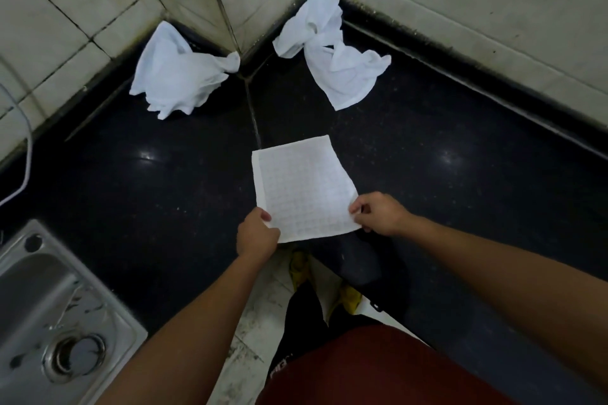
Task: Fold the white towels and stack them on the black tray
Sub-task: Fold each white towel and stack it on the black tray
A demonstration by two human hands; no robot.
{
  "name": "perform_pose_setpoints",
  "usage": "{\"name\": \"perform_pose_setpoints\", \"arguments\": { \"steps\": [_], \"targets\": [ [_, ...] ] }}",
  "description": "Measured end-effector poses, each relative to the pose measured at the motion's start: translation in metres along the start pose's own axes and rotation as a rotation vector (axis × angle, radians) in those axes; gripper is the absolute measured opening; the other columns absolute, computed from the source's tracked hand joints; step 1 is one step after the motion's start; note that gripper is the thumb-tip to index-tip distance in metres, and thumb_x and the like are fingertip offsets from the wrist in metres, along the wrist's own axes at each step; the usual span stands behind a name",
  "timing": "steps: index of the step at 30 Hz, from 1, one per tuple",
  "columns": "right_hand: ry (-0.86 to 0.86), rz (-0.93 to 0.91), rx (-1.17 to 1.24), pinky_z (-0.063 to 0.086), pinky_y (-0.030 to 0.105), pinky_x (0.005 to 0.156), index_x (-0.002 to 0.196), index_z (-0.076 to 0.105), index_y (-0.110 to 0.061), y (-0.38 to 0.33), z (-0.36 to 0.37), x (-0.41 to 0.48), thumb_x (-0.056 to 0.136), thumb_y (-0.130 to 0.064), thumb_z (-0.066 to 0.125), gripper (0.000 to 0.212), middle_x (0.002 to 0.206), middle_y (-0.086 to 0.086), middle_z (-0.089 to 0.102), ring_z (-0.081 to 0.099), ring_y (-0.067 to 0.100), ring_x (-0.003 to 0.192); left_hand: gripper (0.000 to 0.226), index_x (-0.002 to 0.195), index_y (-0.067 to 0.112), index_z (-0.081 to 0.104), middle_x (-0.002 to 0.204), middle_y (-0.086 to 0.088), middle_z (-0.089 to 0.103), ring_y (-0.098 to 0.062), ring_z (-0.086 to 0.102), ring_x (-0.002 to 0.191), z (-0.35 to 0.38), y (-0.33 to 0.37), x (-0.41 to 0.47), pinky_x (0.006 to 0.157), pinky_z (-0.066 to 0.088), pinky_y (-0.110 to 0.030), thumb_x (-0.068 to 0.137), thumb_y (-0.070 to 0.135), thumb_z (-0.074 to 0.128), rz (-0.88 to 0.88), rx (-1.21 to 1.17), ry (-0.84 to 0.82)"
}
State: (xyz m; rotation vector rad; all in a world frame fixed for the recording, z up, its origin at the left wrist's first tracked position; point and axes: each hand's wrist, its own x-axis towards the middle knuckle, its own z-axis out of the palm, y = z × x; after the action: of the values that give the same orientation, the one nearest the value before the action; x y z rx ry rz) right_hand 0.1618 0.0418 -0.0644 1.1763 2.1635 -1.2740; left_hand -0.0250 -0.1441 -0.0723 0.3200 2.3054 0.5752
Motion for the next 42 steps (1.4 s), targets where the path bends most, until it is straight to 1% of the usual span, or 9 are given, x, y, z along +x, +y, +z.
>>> {"name": "perform_pose_setpoints", "arguments": {
  "steps": [5, 14, 18, 22, 25, 30, 35, 39, 42],
  "targets": [
    [0.263, -0.022, -0.168, 0.048, 0.030, 0.070, 0.101, 0.065, -0.025, -0.020, -0.022, 0.009, 0.092, -0.036, 0.057, 0.016, 0.093, -0.004, 0.067, 0.061, 0.016, 0.084, 0.029, 0.113, 0.014, 0.056, 0.118, -0.008, 0.047, -0.022, 0.048, 0.103, -0.012, -0.006, -0.007, 0.076, 0.048, -0.034, 0.086, 0.021, 0.061, 0.223, 0.475, 0.118],
    [0.195, -0.093, -0.406, 0.042, 0.048, 0.099, 0.148, 0.031, -0.025, -0.087, -0.056, 0.087, 0.090, -0.031, 0.058, 0.064, 0.141, 0.015, 0.039, 0.042, 0.035, 0.127, 0.060, 0.147, 0.017, 0.024, 0.159, -0.014, 0.006, -0.029, 0.009, 0.146, -0.010, 0.022, 0.022, 0.115, 0.021, -0.047, 0.095, 0.029, 0.051, 0.531, 0.862, -0.036],
    [0.114, -0.102, -0.478, 0.045, 0.043, 0.092, 0.112, 0.062, -0.025, -0.090, -0.056, 0.101, 0.084, -0.035, 0.064, 0.030, 0.128, 0.010, 0.047, 0.044, 0.031, 0.119, 0.070, 0.151, 0.018, 0.013, 0.160, -0.011, -0.002, -0.028, 0.002, 0.147, -0.007, 0.019, 0.029, 0.116, 0.019, -0.049, 0.095, 0.031, 0.053, 0.488, 0.846, -0.127],
    [0.126, -0.111, -0.081, 0.047, 0.029, 0.066, 0.068, 0.060, -0.023, -0.088, -0.064, 0.101, 0.071, -0.030, 0.078, 0.020, 0.086, 0.001, 0.064, 0.062, 0.019, 0.083, 0.072, 0.151, 0.018, 0.011, 0.160, -0.010, -0.004, -0.027, 0.000, 0.148, -0.009, 0.018, 0.028, 0.116, 0.021, -0.049, 0.095, 0.031, 0.053, 0.487, 0.838, -0.146],
    [0.147, -0.069, 0.111, 0.049, 0.028, 0.063, 0.066, 0.060, -0.015, -0.085, -0.075, 0.101, 0.070, -0.020, 0.083, 0.024, 0.074, 0.001, 0.062, 0.059, 0.017, 0.073, 0.072, 0.151, 0.019, 0.010, 0.160, -0.010, -0.006, -0.026, -0.002, 0.148, -0.010, 0.019, 0.027, 0.116, 0.022, -0.050, 0.095, 0.030, 0.054, 0.479, 0.828, -0.165],
    [0.257, 0.056, -0.089, 0.050, 0.033, 0.075, 0.093, 0.061, -0.017, -0.070, -0.087, 0.109, 0.077, -0.028, 0.078, 0.026, 0.093, 0.001, 0.065, 0.062, 0.019, 0.087, 0.072, 0.152, 0.018, 0.008, 0.160, -0.010, -0.008, -0.026, -0.004, 0.148, -0.013, 0.022, 0.027, 0.116, 0.020, -0.049, 0.096, 0.030, 0.052, 0.482, 0.839, -0.185],
    [0.398, -0.001, -0.369, 0.051, 0.035, 0.080, 0.109, 0.059, -0.021, -0.057, -0.080, 0.089, 0.086, -0.026, 0.065, 0.024, 0.103, 0.002, 0.065, 0.062, 0.024, 0.096, 0.067, 0.150, 0.019, 0.018, 0.159, -0.010, 0.001, -0.027, 0.004, 0.147, -0.017, 0.027, 0.025, 0.116, 0.019, -0.047, 0.094, 0.031, 0.054, 0.503, 0.863, -0.180],
    [0.139, -0.199, -0.477, 0.044, 0.028, 0.068, 0.096, 0.063, -0.026, -0.050, -0.048, 0.043, 0.087, -0.033, 0.062, 0.012, 0.092, -0.006, 0.064, 0.063, 0.018, 0.089, 0.038, 0.129, 0.017, 0.048, 0.142, -0.010, 0.035, -0.025, 0.036, 0.127, -0.014, 0.023, 0.018, 0.103, 0.033, -0.038, 0.092, 0.025, 0.053, 0.664, 0.874, -0.045],
    [-0.058, -0.298, -0.679, 0.046, 0.030, 0.075, 0.109, 0.061, -0.027, -0.042, -0.019, 0.014, 0.084, -0.035, 0.064, 0.026, 0.106, -0.006, 0.059, 0.058, 0.016, 0.100, 0.021, 0.109, 0.013, 0.058, 0.113, -0.006, 0.051, -0.023, 0.048, 0.104, -0.006, 0.012, 0.002, 0.085, 0.038, -0.033, 0.089, 0.014, 0.051, 0.771, 0.840, -0.032]
  ]
}}
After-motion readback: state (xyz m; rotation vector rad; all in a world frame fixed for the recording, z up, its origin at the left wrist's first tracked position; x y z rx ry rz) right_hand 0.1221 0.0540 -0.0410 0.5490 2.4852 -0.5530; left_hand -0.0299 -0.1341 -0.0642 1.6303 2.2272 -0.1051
